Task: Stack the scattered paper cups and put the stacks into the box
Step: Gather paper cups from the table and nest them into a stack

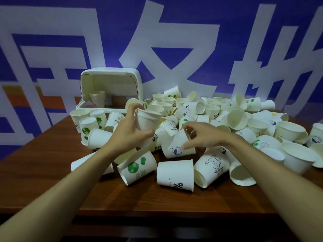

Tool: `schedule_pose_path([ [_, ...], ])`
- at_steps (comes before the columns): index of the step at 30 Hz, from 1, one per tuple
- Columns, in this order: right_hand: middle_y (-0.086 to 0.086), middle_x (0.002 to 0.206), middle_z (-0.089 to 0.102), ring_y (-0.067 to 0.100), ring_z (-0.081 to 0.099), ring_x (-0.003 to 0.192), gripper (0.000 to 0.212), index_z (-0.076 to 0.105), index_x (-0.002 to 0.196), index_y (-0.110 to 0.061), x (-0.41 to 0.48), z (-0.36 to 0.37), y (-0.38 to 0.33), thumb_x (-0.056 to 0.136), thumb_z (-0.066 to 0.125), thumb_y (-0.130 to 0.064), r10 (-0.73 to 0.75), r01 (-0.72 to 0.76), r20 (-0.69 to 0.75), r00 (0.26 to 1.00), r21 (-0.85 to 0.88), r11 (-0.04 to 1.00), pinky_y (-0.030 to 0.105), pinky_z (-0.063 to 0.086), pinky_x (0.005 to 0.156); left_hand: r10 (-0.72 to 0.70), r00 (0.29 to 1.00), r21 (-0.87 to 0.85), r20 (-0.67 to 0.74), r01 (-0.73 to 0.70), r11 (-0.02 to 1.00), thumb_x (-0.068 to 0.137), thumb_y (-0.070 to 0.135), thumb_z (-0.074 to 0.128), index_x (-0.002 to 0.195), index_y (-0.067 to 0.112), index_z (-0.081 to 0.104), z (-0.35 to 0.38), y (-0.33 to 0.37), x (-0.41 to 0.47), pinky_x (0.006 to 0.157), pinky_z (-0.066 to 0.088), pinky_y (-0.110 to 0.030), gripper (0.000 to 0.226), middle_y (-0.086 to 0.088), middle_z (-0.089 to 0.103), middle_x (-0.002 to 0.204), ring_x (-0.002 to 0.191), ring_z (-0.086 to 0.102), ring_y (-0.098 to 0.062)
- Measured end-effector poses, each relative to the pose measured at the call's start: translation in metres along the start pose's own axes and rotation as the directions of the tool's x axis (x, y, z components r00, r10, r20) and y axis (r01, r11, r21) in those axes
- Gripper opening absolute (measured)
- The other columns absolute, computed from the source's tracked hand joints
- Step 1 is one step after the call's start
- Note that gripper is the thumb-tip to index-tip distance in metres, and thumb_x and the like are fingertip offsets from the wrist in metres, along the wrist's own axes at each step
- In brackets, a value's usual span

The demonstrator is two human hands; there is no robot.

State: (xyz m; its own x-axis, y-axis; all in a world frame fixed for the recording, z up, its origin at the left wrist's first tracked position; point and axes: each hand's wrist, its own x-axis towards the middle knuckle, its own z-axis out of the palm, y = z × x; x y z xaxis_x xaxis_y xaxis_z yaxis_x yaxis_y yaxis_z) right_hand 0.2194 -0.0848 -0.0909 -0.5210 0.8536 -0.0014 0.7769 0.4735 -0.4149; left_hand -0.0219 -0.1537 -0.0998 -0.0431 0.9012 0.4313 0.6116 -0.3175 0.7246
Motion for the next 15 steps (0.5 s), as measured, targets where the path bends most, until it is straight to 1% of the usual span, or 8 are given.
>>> schedule_pose_path([
  [2, -0.011, 0.107, 0.057, 0.011, 0.059, 0.097, 0.054, 0.051, 0.12, -0.024, -0.002, -0.01, 0.002, 0.076, 0.077, -0.042, 0.015, 0.008, -0.119, 0.993, 0.189, 0.982, 0.028, 0.05, 0.084, 0.006, 1.0, 0.033, 0.019, -0.006, 0.999, 0.076, 0.021, 0.076, 0.123, 0.038, 0.028, -0.002, -0.001, 0.003, 0.059, 0.057, -0.024, 0.07, -0.002, 0.054, 0.11, 0.086, 0.061, -0.017],
  [3, -0.008, 0.11, 0.058, 0.013, 0.06, 0.099, 0.055, 0.05, 0.121, -0.024, -0.003, -0.015, 0.003, 0.076, 0.076, -0.042, 0.028, 0.031, -0.19, 0.981, 0.299, 0.954, 0.031, 0.052, 0.085, 0.015, 1.0, 0.053, 0.026, -0.016, 0.998, 0.074, 0.02, 0.077, 0.125, 0.038, 0.029, -0.003, -0.001, 0.005, 0.062, 0.058, -0.027, 0.073, -0.002, 0.055, 0.112, 0.088, 0.062, -0.018],
  [5, 0.001, 0.114, 0.06, 0.019, 0.063, 0.102, 0.05, 0.051, 0.121, -0.021, -0.004, -0.022, 0.002, 0.08, 0.073, -0.038, 0.075, 0.118, -0.321, 0.944, 0.541, 0.833, 0.039, 0.057, 0.084, 0.042, 0.998, 0.097, 0.045, -0.046, 0.994, 0.072, 0.017, 0.078, 0.129, 0.042, 0.03, -0.003, -0.001, 0.009, 0.071, 0.058, -0.033, 0.08, -0.002, 0.055, 0.117, 0.091, 0.062, -0.018],
  [7, 0.008, 0.116, 0.062, 0.023, 0.066, 0.1, 0.044, 0.051, 0.121, -0.017, -0.005, -0.027, -0.004, 0.084, 0.069, -0.033, 0.118, 0.219, -0.395, 0.911, 0.706, 0.674, 0.038, 0.059, 0.076, 0.052, 0.996, 0.139, 0.075, -0.063, 0.988, 0.069, 0.015, 0.079, 0.134, 0.049, 0.026, -0.001, 0.002, 0.01, 0.083, 0.056, -0.041, 0.09, 0.002, 0.051, 0.127, 0.102, 0.059, -0.02],
  [8, 0.009, 0.117, 0.062, 0.023, 0.066, 0.1, 0.043, 0.052, 0.122, -0.016, -0.005, -0.028, -0.009, 0.085, 0.068, -0.032, 0.116, 0.257, -0.414, 0.903, 0.736, 0.627, 0.036, 0.058, 0.073, 0.052, 0.995, 0.156, 0.084, -0.065, 0.986, 0.068, 0.016, 0.08, 0.137, 0.051, 0.024, 0.001, 0.004, 0.011, 0.088, 0.054, -0.045, 0.095, 0.002, 0.05, 0.131, 0.107, 0.057, -0.022],
  [9, 0.009, 0.118, 0.062, 0.023, 0.066, 0.101, 0.042, 0.054, 0.122, -0.016, -0.005, -0.028, -0.014, 0.085, 0.068, -0.031, 0.096, 0.282, -0.424, 0.901, 0.737, 0.614, 0.033, 0.057, 0.072, 0.059, 0.995, 0.165, 0.087, -0.072, 0.984, 0.067, 0.017, 0.08, 0.139, 0.05, 0.022, 0.004, 0.006, 0.012, 0.092, 0.052, -0.048, 0.099, 0.001, 0.049, 0.133, 0.111, 0.055, -0.023],
  [12, 0.001, 0.114, 0.065, 0.018, 0.066, 0.101, 0.039, 0.057, 0.119, -0.022, -0.003, -0.025, -0.03, 0.084, 0.07, -0.033, -0.001, 0.3, -0.421, 0.907, 0.646, 0.702, 0.034, 0.059, 0.073, 0.11, 0.992, 0.141, 0.061, -0.118, 0.983, 0.068, 0.02, 0.078, 0.144, 0.042, 0.022, 0.009, 0.012, 0.011, 0.095, 0.049, -0.048, 0.096, 0.002, 0.051, 0.131, 0.113, 0.053, -0.02],
  [15, -0.002, 0.116, 0.064, 0.017, 0.065, 0.102, 0.047, 0.058, 0.123, -0.026, -0.001, -0.026, -0.038, 0.08, 0.074, -0.035, -0.057, 0.303, -0.41, 0.91, 0.568, 0.765, 0.036, 0.06, 0.079, 0.122, 0.992, 0.125, 0.037, -0.126, 0.984, 0.066, 0.028, 0.072, 0.145, 0.04, 0.021, 0.004, 0.011, 0.006, 0.094, 0.05, -0.045, 0.095, 0.002, 0.049, 0.132, 0.114, 0.051, -0.018],
])
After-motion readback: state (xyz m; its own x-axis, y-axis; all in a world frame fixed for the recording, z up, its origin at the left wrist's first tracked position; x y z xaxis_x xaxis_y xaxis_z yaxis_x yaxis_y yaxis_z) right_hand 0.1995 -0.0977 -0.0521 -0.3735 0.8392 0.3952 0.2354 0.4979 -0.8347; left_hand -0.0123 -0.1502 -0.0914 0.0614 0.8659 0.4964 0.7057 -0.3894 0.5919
